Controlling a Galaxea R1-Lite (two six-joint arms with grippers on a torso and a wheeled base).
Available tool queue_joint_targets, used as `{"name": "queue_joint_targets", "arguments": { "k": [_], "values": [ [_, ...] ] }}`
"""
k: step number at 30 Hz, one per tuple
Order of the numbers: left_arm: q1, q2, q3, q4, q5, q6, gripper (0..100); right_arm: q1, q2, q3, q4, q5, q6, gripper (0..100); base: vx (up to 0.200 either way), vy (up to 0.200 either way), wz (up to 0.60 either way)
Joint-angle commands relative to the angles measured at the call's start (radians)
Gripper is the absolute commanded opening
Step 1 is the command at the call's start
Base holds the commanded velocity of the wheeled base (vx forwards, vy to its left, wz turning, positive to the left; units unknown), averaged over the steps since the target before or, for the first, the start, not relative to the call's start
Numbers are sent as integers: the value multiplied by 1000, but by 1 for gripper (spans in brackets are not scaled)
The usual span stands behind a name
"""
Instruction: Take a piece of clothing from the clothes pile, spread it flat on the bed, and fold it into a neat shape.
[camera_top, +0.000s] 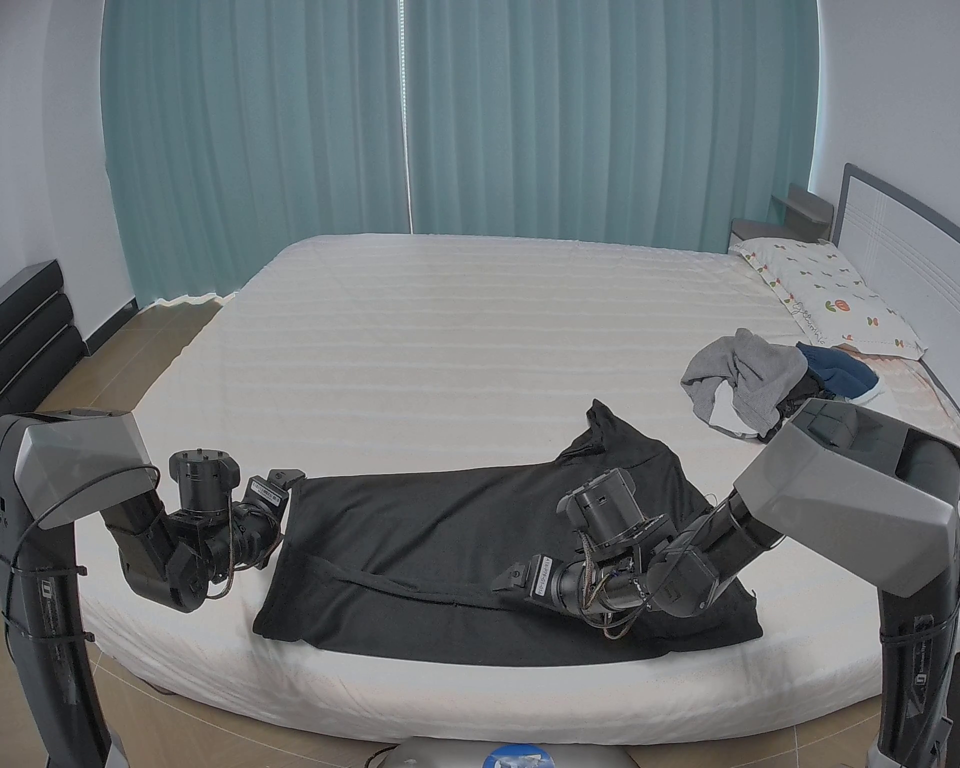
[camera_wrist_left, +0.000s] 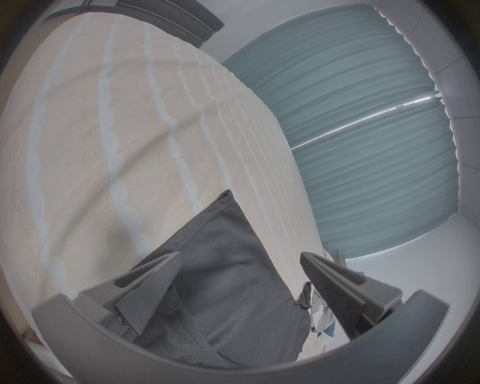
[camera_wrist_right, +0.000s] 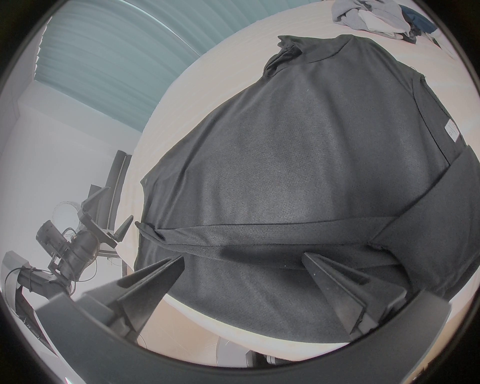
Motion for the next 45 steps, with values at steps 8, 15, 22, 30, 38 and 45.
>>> {"name": "queue_joint_targets", "arguments": {
  "k": [8,15,22,30,38,45],
  "values": [
    [0,0,-1,0,1,-1,100,-32,56,-86,1,-23,5,100,0,0,0],
    [0,2,-1,0,1,-1,100,-50,53,-99,-22,-34,8,100,0,0,0],
    [1,0,-3,0,0,-1,100,-53,49,-87,-49,-38,17,100,0,0,0],
    [29,-69,12,15,-46,1,100,-87,-69,-16,-124,-38,57,100,0,0,0],
    [44,-106,98,39,-198,153,100,-214,-174,148,-204,-31,51,100,0,0,0],
    [44,-60,82,118,-200,338,100,-345,-224,355,-387,-21,42,100,0,0,0]
  ]
}}
